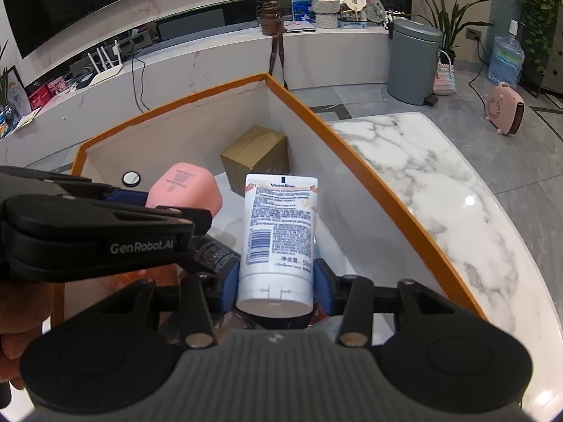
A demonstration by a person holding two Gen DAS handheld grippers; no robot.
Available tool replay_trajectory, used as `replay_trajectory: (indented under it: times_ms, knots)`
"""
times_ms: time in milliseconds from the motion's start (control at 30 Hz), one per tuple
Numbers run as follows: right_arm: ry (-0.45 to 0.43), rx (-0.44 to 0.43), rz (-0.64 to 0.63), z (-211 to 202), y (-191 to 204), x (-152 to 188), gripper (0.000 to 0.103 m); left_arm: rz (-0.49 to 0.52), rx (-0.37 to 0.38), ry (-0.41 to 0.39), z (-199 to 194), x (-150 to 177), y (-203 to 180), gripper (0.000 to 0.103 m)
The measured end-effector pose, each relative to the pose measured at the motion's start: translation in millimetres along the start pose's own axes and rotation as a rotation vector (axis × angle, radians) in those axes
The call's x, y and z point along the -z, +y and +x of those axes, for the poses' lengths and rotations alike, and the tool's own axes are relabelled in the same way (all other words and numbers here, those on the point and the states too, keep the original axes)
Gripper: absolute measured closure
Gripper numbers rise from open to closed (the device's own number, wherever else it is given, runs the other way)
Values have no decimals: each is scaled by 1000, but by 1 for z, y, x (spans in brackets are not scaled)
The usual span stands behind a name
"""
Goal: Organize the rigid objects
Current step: 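Release the pink bottle with the left tool while the right tool releases the Vaseline tube inside, then withdraw both open tools from the orange box back toward the table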
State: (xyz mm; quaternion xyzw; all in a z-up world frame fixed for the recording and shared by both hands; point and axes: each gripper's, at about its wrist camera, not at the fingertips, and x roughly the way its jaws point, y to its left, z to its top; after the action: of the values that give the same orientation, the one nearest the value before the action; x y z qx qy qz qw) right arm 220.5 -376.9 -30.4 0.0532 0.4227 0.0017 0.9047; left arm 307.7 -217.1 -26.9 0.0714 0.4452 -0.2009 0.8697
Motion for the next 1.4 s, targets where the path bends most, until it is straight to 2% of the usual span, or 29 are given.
replay_trajectory:
  times_ms: [33,100,133,167,300,867,1100,1400]
  knots:
    - [-6,7,6,0,0,0,56,-5,10,-3,0,-1,0,53]
    - [-27,25,21,-2,-2,-1,52,-9,37,-31,-5,-2,1,42]
    - [-38,32,32,-4,-4,-2,49,-10,42,-46,-7,-3,1,31]
    - [-48,33,42,-5,-6,-3,47,-12,41,-67,-12,-4,1,29]
    - [-63,23,60,-11,-8,-5,47,-5,42,-106,-24,-8,0,30]
    - [-84,20,16,-35,9,-7,47,-33,18,-151,-64,1,17,30]
    - [-117,-9,-1,-56,28,-9,47,-66,-19,-196,-107,22,37,30]
    - [-188,-73,-73,-99,77,-1,47,-122,-82,-220,-151,73,62,30]
